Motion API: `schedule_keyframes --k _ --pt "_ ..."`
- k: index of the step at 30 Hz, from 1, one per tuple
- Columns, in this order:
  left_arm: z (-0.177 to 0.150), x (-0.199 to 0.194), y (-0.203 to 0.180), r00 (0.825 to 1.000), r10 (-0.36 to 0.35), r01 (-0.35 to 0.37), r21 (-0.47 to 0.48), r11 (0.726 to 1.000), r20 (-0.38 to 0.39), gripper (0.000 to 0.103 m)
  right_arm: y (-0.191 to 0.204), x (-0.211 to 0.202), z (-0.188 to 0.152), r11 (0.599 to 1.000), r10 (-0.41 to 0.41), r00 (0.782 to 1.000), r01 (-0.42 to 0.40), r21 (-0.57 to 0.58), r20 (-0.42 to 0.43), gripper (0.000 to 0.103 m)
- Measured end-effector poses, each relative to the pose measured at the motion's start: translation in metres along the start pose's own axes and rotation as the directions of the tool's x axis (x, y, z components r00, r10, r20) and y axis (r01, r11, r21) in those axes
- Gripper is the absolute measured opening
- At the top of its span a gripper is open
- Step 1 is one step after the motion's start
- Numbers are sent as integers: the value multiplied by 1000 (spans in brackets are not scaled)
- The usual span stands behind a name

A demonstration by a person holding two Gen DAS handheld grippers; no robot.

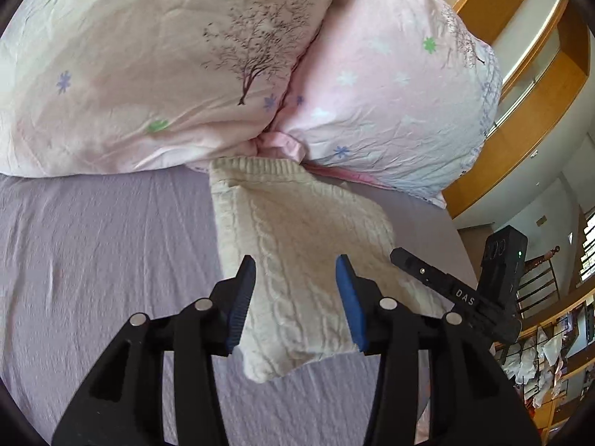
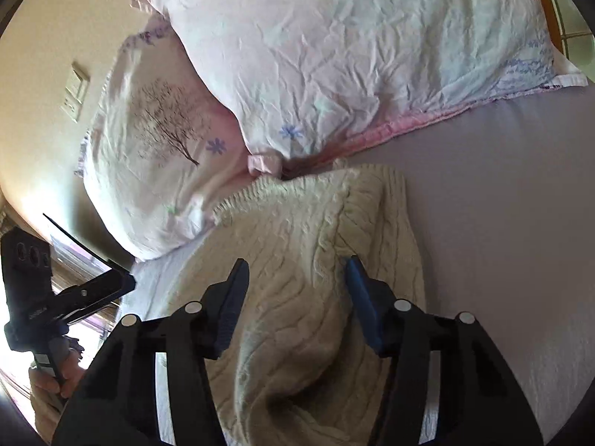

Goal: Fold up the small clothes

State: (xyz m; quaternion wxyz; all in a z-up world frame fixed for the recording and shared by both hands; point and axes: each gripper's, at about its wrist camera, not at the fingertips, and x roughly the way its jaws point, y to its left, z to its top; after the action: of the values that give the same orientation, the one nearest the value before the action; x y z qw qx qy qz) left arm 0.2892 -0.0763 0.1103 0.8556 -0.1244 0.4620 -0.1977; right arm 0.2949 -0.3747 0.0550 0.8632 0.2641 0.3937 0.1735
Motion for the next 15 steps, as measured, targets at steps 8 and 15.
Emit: schedule_keyframes --k 8,15 --pt "-10 14 10 1000 3 -3 22 1000 -6 51 -32 -8 -5 993 -1 1000 0 121 9 48" --pt "-12 27 -20 998 -69 68 99 993 11 59 -5 3 -6 997 -70 997 71 -27 27 13"
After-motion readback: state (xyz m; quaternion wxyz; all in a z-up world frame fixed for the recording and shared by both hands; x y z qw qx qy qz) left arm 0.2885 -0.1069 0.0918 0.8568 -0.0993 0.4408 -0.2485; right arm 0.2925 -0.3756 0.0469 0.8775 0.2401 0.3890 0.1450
